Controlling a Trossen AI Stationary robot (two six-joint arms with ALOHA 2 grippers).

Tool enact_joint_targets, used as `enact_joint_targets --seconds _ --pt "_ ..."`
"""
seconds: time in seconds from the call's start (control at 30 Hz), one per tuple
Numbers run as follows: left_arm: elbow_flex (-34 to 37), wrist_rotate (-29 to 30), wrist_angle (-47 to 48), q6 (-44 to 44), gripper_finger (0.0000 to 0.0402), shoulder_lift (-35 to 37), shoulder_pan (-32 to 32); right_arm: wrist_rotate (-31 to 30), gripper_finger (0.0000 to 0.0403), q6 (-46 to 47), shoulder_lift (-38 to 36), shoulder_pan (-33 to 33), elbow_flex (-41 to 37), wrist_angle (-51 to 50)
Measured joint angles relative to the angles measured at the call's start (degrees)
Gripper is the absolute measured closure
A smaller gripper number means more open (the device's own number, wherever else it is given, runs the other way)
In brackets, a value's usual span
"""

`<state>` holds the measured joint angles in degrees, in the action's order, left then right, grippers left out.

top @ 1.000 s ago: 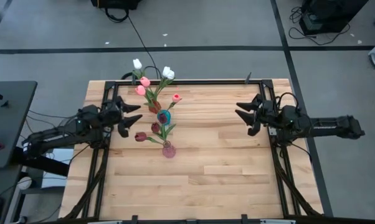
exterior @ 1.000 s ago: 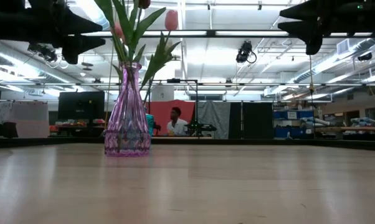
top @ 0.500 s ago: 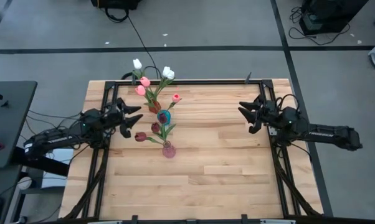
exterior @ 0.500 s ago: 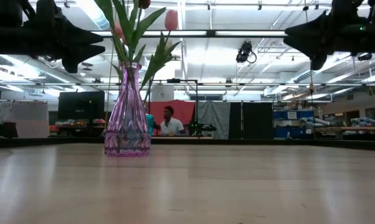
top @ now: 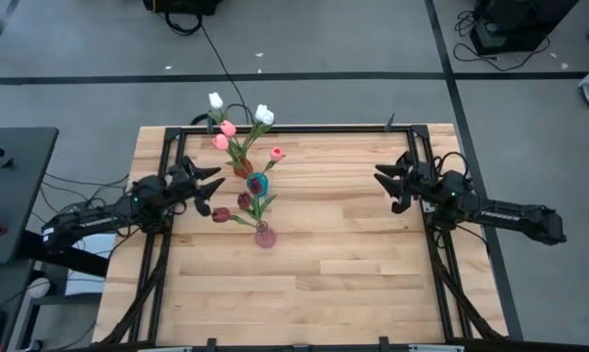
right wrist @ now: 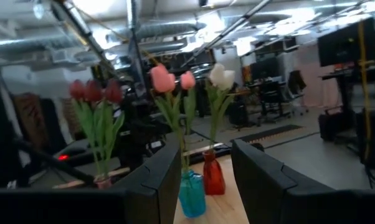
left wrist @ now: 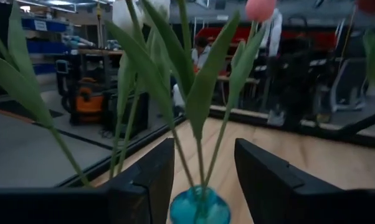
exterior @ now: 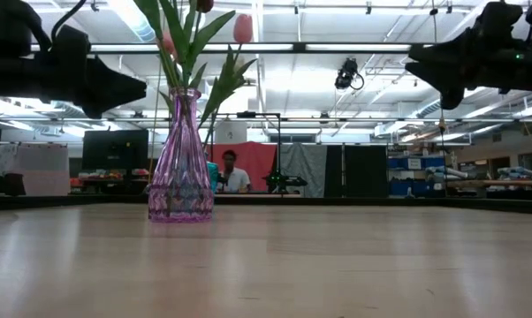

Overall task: Sort flowers into vase by color
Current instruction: Return to Home Position

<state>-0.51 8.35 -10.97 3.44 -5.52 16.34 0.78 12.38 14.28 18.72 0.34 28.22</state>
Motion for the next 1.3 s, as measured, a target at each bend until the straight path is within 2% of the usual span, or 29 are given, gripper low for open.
enact_joint_targets --seconds 0.1,0.3,0.5,1.3 --pt "0.0 0.2 1.4 -2.1 0.0233 0.0 0.0 0.6 0.0250 -0.8 0.0 0.0 0.0 -0.1" --pt "0.0 1.3 3.8 -3.3 0.0235 -0.1 0.0 -2.7 0.0249 4.4 0.0 0.0 0.0 -0.4" --pt "0.0 1.3 2.9 0.0 0.0235 -0.1 0.0 -2.7 0.0250 3.7 0.0 0.0 0.0 -0.4" --pt "0.0 1.3 2.7 -0.2 0.0235 -0.1 0.0 -2.7 0.0248 3.6 0.0 0.0 0.0 -0.4"
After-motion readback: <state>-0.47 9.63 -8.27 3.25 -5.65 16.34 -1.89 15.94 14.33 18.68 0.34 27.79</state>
